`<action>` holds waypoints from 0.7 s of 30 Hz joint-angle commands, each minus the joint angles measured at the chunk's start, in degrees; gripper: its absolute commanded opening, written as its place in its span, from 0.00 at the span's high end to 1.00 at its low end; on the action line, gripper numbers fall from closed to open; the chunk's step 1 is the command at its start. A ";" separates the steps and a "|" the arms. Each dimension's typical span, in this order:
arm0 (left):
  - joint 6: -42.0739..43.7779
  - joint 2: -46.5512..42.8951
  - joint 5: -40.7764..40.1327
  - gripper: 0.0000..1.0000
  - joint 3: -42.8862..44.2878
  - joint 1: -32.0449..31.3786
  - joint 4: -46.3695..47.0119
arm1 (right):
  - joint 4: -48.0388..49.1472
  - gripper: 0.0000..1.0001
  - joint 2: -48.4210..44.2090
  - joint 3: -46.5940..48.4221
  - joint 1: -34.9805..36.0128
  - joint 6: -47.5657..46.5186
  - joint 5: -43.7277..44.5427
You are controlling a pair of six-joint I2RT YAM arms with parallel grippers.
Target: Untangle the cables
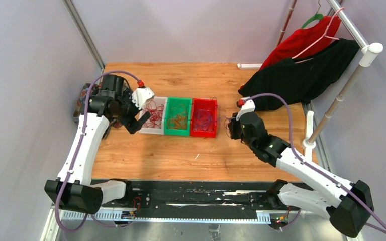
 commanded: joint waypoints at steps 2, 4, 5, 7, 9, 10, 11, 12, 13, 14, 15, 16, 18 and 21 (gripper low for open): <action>-4.38 0.71 -7.11 0.02 -0.36 1.47 3.69 | -6.34 0.99 2.40 12.99 -0.63 -3.71 -1.11; -5.31 -0.07 -8.01 0.02 -0.82 1.93 5.17 | -6.43 0.99 5.57 17.18 -0.66 -4.39 -2.81; -5.77 -0.68 -8.44 0.02 -1.04 2.16 6.10 | -6.37 0.99 8.13 19.11 -0.63 -4.64 -3.07; -6.54 -2.11 -9.19 0.02 -1.35 2.61 7.99 | -6.50 0.99 12.51 22.20 -0.69 -5.15 -3.11; -7.15 -3.46 -10.15 0.02 -1.32 2.83 9.52 | -6.89 0.99 17.06 24.87 -0.63 -5.41 -3.20; -7.36 -4.00 -10.25 0.02 -1.37 2.89 10.18 | -6.88 0.99 19.39 25.85 -0.57 -5.69 -3.30; -7.63 -4.47 -10.27 0.02 -1.35 2.94 10.77 | -6.94 0.99 21.57 26.88 -0.50 -5.93 -3.40; -8.17 -4.97 -10.22 0.02 -1.33 2.94 11.61 | -7.52 0.99 23.90 28.67 -0.39 -6.31 -3.18; -8.53 -5.31 -10.11 0.02 -1.38 2.94 12.30 | -8.86 0.99 26.42 30.46 -0.24 -6.54 -2.38; -8.83 -5.55 -9.98 0.02 -1.42 2.94 13.14 | -10.36 0.99 28.93 32.24 -0.07 -6.63 -1.85; -9.25 -5.80 -10.05 0.02 -1.51 2.99 14.04 | -11.75 0.99 31.03 33.61 0.15 -6.95 -1.72; -9.75 -6.05 -10.32 0.02 -1.75 3.00 15.23 | -12.51 0.99 32.89 34.97 0.69 -7.22 -1.29; -10.85 -6.91 -11.73 0.02 -2.29 3.03 17.53 | -13.18 0.99 36.97 37.13 1.77 -7.91 1.06; -12.96 -8.13 -16.14 0.02 -3.29 3.03 21.17 | -15.78 0.92 42.22 40.86 2.22 -7.74 2.85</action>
